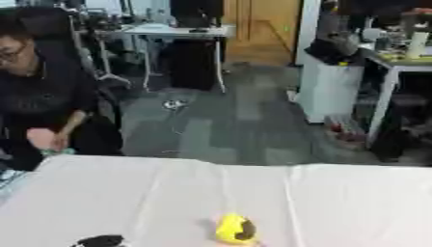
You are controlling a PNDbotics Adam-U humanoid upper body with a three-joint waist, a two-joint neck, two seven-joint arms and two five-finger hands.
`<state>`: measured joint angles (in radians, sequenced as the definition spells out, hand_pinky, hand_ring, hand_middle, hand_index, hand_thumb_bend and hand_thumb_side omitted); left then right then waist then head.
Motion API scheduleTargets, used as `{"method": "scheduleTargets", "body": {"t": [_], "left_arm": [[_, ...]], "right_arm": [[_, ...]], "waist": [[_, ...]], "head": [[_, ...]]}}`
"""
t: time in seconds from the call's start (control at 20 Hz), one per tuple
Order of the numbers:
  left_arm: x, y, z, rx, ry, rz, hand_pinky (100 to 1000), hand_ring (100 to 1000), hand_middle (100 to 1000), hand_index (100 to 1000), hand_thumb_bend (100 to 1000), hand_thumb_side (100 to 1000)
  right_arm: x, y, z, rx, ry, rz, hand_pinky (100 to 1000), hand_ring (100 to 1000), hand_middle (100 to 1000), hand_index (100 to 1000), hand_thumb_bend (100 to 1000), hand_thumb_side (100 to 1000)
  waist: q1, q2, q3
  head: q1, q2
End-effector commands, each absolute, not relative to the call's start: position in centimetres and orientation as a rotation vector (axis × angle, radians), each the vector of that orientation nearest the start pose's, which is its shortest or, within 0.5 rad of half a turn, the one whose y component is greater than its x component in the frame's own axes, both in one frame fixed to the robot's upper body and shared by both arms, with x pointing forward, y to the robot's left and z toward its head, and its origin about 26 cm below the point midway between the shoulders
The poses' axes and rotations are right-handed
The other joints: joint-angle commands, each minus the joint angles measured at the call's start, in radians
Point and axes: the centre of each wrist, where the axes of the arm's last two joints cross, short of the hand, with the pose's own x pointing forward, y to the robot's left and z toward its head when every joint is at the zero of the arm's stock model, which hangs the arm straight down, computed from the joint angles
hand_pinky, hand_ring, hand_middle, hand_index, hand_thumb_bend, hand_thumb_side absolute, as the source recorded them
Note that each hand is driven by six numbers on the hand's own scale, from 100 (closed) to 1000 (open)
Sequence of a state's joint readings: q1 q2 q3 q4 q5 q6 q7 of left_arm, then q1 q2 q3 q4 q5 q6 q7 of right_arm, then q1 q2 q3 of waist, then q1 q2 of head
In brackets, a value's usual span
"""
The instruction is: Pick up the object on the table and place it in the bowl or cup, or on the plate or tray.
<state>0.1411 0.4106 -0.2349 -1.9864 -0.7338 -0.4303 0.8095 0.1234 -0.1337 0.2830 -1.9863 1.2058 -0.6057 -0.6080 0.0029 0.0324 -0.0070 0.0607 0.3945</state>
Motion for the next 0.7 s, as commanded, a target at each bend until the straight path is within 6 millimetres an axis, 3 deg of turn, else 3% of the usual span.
{"method": "scheduleTargets", "body": {"t": [0.05,0.7], "left_arm": [[22.67,25.77,7.38,-1.000,3.341,0.287,472,501,637,702,393,845],[22.66,25.76,7.37,-0.999,3.343,0.287,472,500,637,702,393,845]], "right_arm": [[22.82,-19.49,7.00,0.555,3.047,-0.459,314,303,215,331,268,577],[22.80,-19.47,6.98,0.555,3.047,-0.460,314,303,215,331,263,577]], "waist": [[0.002,-0.005,0.001],[0.002,-0.005,0.001]], "head": [[0.000,-0.002],[0.002,-0.003]]}}
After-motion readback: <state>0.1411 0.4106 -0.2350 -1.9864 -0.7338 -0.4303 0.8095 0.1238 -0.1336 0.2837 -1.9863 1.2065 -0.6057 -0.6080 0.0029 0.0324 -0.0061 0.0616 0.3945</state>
